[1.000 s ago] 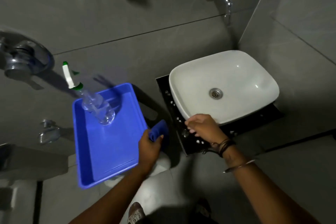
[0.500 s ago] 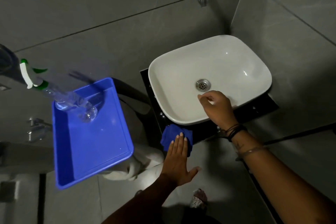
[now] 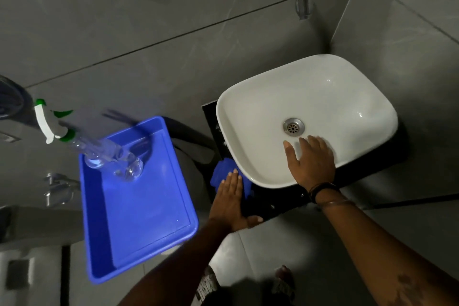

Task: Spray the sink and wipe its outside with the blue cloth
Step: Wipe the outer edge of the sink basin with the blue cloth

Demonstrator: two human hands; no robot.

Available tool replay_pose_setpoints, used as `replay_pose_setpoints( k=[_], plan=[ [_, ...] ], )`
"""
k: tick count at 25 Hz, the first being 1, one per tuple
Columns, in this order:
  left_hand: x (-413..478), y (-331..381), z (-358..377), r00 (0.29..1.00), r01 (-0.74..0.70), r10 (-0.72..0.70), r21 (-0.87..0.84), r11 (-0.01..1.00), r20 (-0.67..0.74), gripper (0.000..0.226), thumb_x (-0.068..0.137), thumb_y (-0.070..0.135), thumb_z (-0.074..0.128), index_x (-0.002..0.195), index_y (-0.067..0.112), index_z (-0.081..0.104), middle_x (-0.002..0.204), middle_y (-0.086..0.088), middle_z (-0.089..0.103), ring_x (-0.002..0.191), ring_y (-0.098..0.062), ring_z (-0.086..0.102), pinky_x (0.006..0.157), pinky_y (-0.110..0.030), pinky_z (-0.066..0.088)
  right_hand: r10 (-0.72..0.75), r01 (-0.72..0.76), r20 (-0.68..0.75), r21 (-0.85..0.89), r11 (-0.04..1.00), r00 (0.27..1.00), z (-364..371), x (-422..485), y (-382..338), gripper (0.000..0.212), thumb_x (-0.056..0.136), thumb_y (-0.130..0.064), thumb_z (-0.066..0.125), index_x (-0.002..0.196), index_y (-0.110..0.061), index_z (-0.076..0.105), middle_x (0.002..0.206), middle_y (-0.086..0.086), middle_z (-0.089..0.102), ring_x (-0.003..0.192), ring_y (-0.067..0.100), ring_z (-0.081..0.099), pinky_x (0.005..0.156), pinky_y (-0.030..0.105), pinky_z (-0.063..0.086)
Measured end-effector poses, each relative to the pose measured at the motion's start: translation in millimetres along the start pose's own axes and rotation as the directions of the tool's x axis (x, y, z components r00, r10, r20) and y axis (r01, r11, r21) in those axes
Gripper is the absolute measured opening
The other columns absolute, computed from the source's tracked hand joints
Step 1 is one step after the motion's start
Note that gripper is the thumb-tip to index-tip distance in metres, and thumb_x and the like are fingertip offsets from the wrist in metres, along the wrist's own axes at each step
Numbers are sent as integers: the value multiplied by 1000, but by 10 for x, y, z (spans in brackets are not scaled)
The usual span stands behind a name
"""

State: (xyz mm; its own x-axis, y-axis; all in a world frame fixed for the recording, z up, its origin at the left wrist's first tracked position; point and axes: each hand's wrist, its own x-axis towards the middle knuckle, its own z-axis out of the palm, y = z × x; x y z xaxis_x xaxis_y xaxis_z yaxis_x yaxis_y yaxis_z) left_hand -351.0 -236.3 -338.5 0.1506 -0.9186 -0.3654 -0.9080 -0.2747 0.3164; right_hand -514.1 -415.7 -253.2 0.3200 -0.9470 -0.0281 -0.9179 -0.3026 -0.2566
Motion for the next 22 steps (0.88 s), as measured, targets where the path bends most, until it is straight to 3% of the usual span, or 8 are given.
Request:
replay_pose_setpoints(
  k=[5,8,10,12,14,16,22],
  plan=[
    [629,-798,-642,940,-324,298,161,932,166,131,65,81,64,156,6,6,165,-15,2,153,-29,-2,125,-41,-1,-9,10,-71,15,1000,997,31,33,-20,59,91,-55,40,110,-6,66,119,14,68,121,35,55,105,47,42],
    [1033,-1136,-956,921,-378,344,200,904,185,122,72,79,59,156,7,8,166,-14,6,153,-27,0,125,-42,3,-6,10,-112,35,999,994,101,55,-3,62,89,-55,40,111,-4,67,118,15,69,120,34,57,103,46,45],
    [1286,-1272,-1136,922,-380,353,203,902,157,117,76,75,60,156,8,9,166,-13,8,153,-26,1,125,-42,4,-32,39,-147,42,998,989,121,57,34,62,89,-55,40,110,-4,68,114,15,71,117,34,59,99,45,49],
    [1560,-1366,-1325,954,-292,278,126,948,116,118,75,71,65,157,9,7,166,-12,4,153,-27,-1,125,-43,2,-30,38,-168,40,998,985,148,79,36,62,88,-57,39,110,-6,67,113,13,71,115,33,60,95,45,52],
    [1833,-1411,-1483,974,-205,199,46,978,106,124,69,75,64,157,13,2,166,-10,-2,153,-28,-5,125,-47,2,-3,7,-172,24,1000,985,177,78,8,63,87,-59,37,112,-9,67,114,12,71,114,32,61,94,44,53],
    [1988,-1408,-1528,973,-205,200,35,978,120,130,64,80,63,157,16,-1,166,-8,-6,152,-28,-8,124,-49,2,24,-20,-156,27,999,987,192,97,3,61,88,-58,38,116,-12,66,118,11,70,117,32,60,97,46,52],
    [1240,-1180,-862,976,-217,217,-36,975,-7,140,58,82,68,157,11,-1,166,-10,-5,151,-29,-11,123,-41,-5,2,6,-151,53,999,989,204,59,11,58,88,-56,40,110,-12,69,110,11,73,111,33,63,92,47,54]
  ],
)
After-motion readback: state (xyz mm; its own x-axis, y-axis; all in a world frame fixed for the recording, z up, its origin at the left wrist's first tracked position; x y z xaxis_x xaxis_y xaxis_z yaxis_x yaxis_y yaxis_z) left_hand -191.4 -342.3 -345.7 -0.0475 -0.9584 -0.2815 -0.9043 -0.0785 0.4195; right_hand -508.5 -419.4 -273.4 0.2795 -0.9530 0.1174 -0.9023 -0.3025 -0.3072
